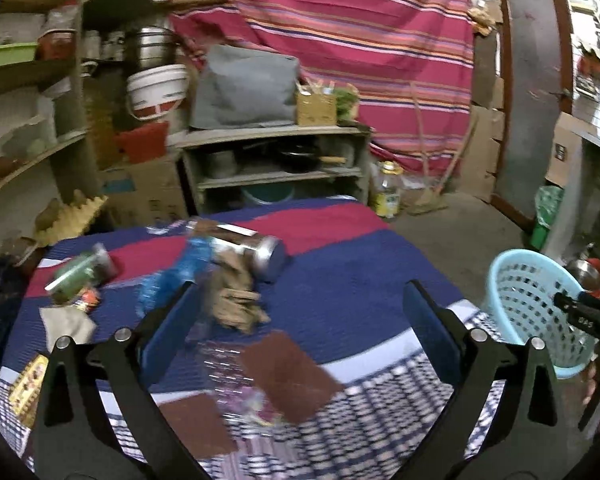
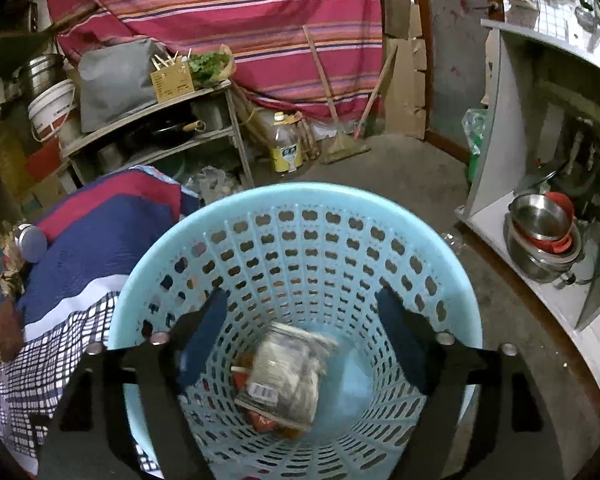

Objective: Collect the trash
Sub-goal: 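Carry the red bag and wrapper over the blue basket and release both, then return to the table and grasp the beige cloth with the left gripper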

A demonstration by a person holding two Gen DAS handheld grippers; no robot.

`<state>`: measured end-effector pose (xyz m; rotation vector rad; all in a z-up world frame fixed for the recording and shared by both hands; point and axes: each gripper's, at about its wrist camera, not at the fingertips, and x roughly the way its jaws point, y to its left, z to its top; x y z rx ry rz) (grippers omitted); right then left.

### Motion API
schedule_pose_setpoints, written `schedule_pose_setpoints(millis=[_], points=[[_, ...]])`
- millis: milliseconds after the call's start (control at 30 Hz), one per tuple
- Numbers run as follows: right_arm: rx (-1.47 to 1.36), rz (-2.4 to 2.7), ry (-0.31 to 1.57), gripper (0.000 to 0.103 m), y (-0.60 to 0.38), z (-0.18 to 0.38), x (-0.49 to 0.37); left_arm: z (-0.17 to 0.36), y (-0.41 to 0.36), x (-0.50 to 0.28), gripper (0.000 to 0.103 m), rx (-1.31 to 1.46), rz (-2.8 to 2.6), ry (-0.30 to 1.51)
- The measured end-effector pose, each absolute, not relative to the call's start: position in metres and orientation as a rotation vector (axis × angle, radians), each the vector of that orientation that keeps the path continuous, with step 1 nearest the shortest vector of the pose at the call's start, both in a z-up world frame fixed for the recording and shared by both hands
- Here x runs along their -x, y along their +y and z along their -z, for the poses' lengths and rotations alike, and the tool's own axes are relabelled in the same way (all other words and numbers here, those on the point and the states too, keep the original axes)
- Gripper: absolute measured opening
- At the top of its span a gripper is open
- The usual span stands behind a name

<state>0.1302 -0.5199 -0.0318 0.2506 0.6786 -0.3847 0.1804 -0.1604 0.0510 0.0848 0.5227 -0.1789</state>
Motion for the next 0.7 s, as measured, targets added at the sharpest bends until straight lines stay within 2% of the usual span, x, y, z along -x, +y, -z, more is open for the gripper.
schedule_pose_setpoints(millis=[200, 700], points=[[-0.212, 0.394, 0.635, 0.087, -0.490, 0.012, -0.137, -0.061, -0.120, -0.194, 0.097, -0.092, 0.136, 0.504], [-0.151, 0.142, 0.559, 0.089, -0.332, -0.029, -0.178, -0.062, -0.034, -0.211, 0.097, -0.113, 0.027, 0.504]])
